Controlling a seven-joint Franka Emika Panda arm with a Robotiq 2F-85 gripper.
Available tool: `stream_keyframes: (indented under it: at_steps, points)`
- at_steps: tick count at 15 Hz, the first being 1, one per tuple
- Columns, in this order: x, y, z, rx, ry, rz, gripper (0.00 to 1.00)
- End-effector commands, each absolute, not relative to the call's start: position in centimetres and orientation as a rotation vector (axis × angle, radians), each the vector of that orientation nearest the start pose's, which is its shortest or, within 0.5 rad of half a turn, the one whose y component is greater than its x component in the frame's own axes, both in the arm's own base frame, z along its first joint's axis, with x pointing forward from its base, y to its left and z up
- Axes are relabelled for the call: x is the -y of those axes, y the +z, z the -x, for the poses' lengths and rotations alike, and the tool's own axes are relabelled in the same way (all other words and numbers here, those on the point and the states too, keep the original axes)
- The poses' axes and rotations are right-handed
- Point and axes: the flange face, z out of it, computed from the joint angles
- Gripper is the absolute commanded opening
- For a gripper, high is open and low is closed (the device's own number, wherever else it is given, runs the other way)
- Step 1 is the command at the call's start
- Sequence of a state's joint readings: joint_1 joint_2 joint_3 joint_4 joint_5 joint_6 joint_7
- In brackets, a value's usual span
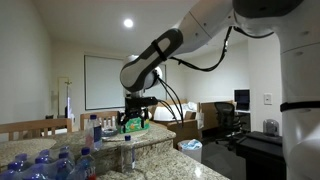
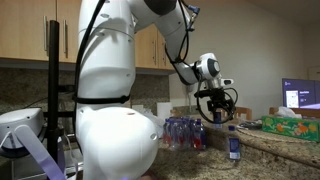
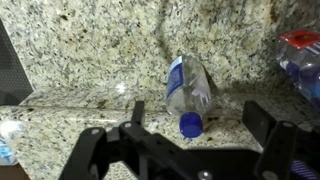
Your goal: Move the water bottle onto the top part of the counter
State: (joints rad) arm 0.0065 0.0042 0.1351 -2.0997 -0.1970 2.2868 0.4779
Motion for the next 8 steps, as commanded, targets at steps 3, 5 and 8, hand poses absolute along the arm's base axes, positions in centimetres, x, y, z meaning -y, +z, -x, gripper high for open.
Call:
stream_keyframes:
  at_steps: [3, 5, 8]
  points:
    - [-7.7, 41.5, -59.3, -0.413, -0.29, 3.117, 1.0]
    - [-7.4, 41.5, -58.9, -0.418, -0.291, 3.142, 1.0]
    - [-7.8, 41.2, -59.2, -0.419, -0.283, 3.134, 1.0]
